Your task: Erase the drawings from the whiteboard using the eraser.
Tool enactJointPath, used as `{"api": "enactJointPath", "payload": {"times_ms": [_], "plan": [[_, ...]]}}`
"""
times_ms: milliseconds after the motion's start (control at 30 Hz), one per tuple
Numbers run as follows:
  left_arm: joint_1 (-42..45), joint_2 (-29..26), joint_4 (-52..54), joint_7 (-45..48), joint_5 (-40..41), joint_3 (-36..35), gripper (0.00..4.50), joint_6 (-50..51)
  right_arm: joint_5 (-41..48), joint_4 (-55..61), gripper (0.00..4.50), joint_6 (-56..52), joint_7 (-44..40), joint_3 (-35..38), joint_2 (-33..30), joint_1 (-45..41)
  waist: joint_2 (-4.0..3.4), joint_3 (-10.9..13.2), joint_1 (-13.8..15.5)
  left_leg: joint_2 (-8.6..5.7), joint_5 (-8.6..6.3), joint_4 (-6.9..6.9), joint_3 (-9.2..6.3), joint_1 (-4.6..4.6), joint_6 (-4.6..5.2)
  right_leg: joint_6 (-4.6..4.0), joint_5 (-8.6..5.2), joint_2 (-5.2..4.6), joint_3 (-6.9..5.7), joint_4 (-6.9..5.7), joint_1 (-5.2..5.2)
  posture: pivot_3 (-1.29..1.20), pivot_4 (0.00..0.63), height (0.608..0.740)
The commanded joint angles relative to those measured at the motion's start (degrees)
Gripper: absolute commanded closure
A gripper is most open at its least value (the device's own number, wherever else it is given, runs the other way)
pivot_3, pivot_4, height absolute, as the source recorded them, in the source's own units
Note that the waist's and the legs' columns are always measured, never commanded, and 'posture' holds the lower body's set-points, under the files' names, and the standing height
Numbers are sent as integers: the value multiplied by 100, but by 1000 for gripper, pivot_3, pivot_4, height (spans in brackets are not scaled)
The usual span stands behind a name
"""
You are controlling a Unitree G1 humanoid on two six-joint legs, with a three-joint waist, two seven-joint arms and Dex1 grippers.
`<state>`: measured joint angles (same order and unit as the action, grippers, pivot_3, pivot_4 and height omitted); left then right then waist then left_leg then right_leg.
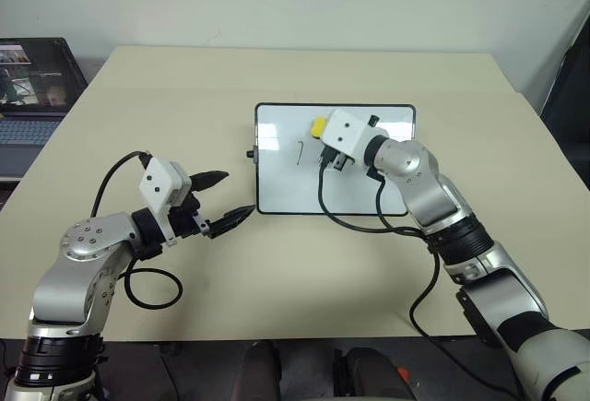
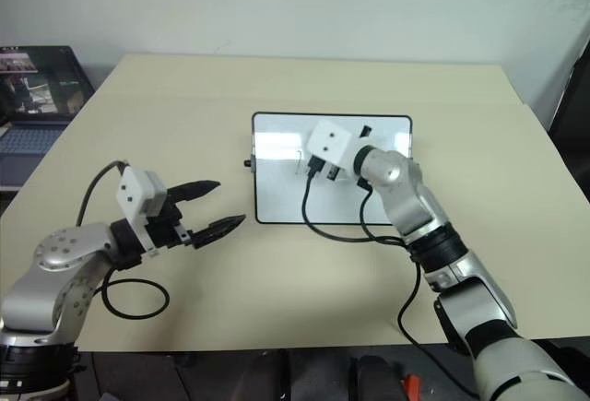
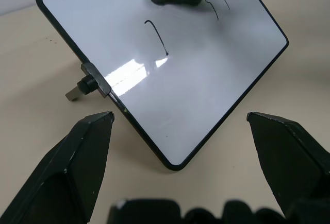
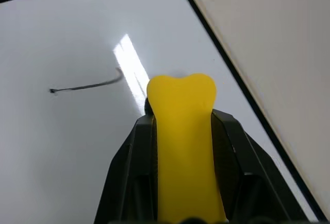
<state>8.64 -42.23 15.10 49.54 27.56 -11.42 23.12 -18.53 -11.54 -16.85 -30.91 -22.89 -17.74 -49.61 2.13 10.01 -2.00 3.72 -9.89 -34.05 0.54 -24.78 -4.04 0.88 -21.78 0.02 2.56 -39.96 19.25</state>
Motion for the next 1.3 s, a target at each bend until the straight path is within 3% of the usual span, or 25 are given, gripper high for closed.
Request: {"api": "enactJointPath", "payload": {"times_ms": [33, 233, 433, 900, 1300], "plan": [[33, 27, 160, -3, 14, -19, 0, -97, -242, -180, 3411, 40, -106, -182, -119, 139, 0, 0, 2, 0, 0, -1, 0, 0, 0, 0, 0, 0, 0, 0, -1, 0, 150, 740], [9, 64, 135, 0, -15, -12, 0, -123, -197, 18, 3413, 3, -386, -185, -189, 203, 1, -1, 12, -1, 1, -6, -7, 6, 0, 0, 0, 0, -6, -3, -12, 0, 150, 740], [-21, 52, 16, -27, -111, -87, 0, -180, 234, 1221, 3416, -385, -556, 302, -19, -27, -3, 2, 10, 0, 1, -5, -4, -2, 0, -1, 0, 0, -4, -1, -1, 0, 150, 740], [11, 1, 0, 85, -66, -73, 0, -137, -477, -187, 3430, 471, 55, -190, 108, -698, -4, 3, 11, 1, 0, -1, -1, -4, 0, -1, 0, 2, -2, 2, 4, 0, 150, 740], [30, -18, 49, 130, -34, -100, 0, -80, -949, -467, 3431, 863, -151, -569, -32, -280, -2, 2, 12, 1, 1, -2, -4, -3, 0, -1, 0, 2, -4, 1, 0, 0, 150, 740]]}}
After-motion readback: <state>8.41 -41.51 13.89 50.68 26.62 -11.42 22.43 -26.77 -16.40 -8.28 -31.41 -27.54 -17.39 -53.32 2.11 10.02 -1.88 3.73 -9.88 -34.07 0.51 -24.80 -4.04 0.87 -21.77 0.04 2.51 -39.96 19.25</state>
